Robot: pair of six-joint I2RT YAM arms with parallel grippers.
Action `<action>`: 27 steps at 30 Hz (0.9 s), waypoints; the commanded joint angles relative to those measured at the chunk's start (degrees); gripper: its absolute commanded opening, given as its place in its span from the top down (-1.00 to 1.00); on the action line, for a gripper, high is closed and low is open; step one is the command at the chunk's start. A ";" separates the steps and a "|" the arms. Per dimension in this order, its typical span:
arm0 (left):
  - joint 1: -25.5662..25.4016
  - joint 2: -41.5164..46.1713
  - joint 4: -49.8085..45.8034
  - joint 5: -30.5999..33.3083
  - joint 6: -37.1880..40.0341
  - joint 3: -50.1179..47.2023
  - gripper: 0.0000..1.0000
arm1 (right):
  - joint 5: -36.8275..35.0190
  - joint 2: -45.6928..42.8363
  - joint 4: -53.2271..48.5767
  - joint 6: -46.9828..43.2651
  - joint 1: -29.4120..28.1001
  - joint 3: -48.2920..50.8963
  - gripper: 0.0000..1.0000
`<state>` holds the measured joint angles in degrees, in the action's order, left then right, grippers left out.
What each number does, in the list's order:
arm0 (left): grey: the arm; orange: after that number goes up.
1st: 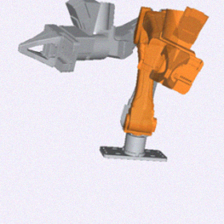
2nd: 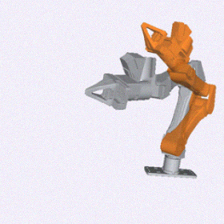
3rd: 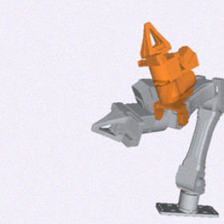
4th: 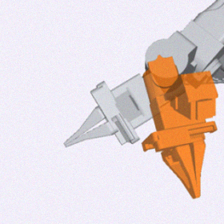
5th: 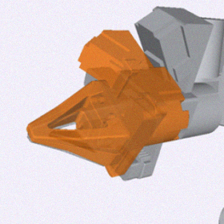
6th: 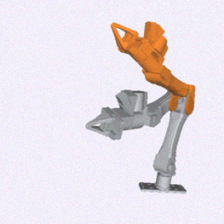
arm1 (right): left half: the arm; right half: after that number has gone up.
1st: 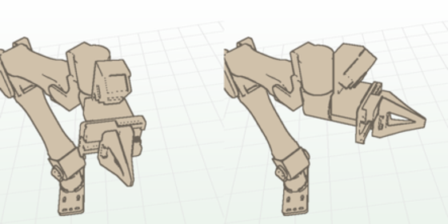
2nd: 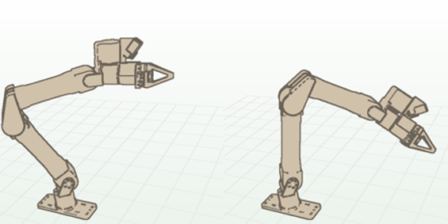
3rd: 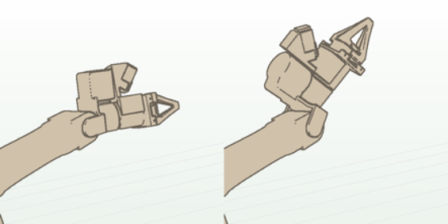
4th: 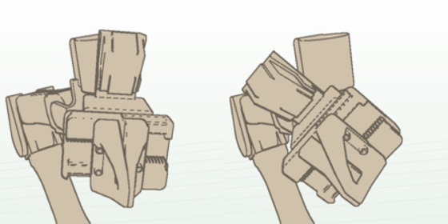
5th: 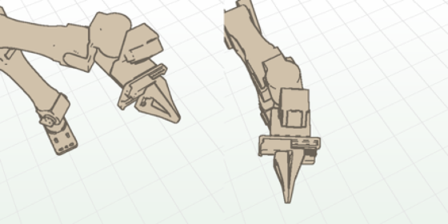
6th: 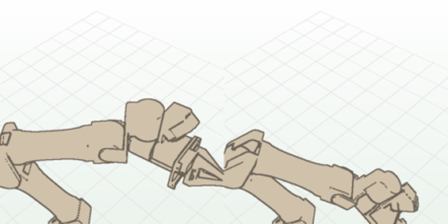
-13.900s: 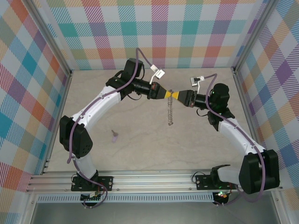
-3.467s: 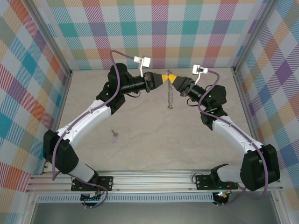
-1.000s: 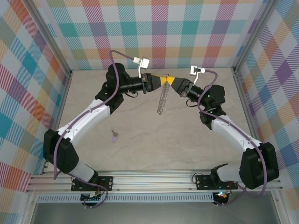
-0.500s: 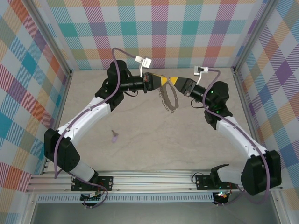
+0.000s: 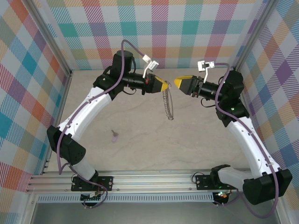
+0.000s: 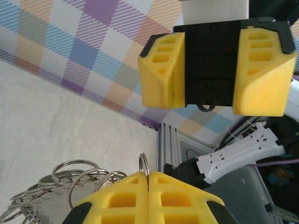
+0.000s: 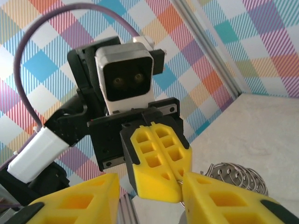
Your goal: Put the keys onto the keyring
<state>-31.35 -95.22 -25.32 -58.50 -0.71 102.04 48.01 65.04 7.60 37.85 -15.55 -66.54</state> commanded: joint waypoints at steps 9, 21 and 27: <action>0.33 -0.41 -6.37 -5.71 5.54 3.59 1.00 | 5.61 2.39 2.88 0.47 -0.39 1.19 0.30; 0.33 -0.49 -7.82 -6.30 6.26 5.97 1.00 | 4.75 2.51 4.57 1.18 -1.74 3.94 0.41; 0.24 -1.06 -8.05 -6.45 6.17 6.60 1.00 | 4.74 2.68 4.87 1.00 -2.97 3.81 0.54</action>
<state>-31.35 -96.12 -33.12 -62.54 4.36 106.34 51.75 67.46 10.68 38.72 -17.82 -63.00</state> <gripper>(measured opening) 0.049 0.236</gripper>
